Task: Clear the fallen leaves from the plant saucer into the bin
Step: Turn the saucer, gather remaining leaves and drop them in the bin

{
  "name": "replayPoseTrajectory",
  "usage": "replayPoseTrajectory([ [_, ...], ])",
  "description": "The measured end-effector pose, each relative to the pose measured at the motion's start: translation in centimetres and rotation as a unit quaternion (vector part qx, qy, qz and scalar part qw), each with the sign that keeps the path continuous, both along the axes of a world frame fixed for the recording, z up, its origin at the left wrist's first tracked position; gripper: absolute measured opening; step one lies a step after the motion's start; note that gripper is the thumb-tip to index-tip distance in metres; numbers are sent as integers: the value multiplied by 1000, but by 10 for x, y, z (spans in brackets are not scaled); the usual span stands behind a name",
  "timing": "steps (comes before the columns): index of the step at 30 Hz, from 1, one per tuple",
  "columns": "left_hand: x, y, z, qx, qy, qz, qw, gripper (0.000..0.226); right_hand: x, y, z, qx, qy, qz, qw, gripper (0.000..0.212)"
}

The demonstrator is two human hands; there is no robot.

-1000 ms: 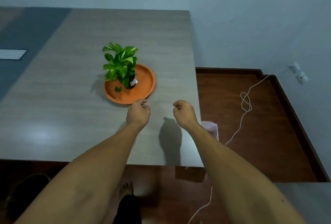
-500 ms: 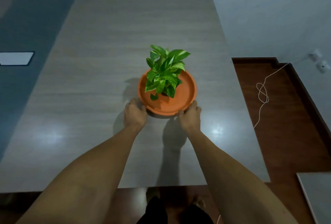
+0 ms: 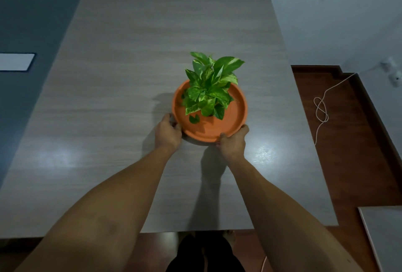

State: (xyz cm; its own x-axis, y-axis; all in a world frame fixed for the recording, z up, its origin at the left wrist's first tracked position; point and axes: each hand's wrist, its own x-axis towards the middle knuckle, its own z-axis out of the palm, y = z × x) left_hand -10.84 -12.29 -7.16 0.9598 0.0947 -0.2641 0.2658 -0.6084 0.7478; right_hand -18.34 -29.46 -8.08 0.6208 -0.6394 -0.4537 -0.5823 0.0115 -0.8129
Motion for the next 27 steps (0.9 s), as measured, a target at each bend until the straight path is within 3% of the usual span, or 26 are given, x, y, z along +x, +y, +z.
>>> replayPoseTrajectory([
  [5, 5, 5, -3, -12, -1, 22, 1000, 26, -4, -31, -1, -72, 23, 67, 995, 39],
  [9, 7, 9, -5, 19, -16, 46, 999, 21, -1, -51, -3, -106, 28, 92, 990, 30],
  [17, 7, 17, -20, 9, -22, 64, 998, 26, 20, -82, -6, -147, 8, 121, 982, 34],
  [23, 2, 9, -18, -35, 47, 147, 987, 31, 18, -77, 0, -129, 17, 170, 977, 53],
  [27, -4, -2, -14, -80, 90, 208, 971, 27, 8, -68, 0, -96, 10, 161, 982, 54],
])
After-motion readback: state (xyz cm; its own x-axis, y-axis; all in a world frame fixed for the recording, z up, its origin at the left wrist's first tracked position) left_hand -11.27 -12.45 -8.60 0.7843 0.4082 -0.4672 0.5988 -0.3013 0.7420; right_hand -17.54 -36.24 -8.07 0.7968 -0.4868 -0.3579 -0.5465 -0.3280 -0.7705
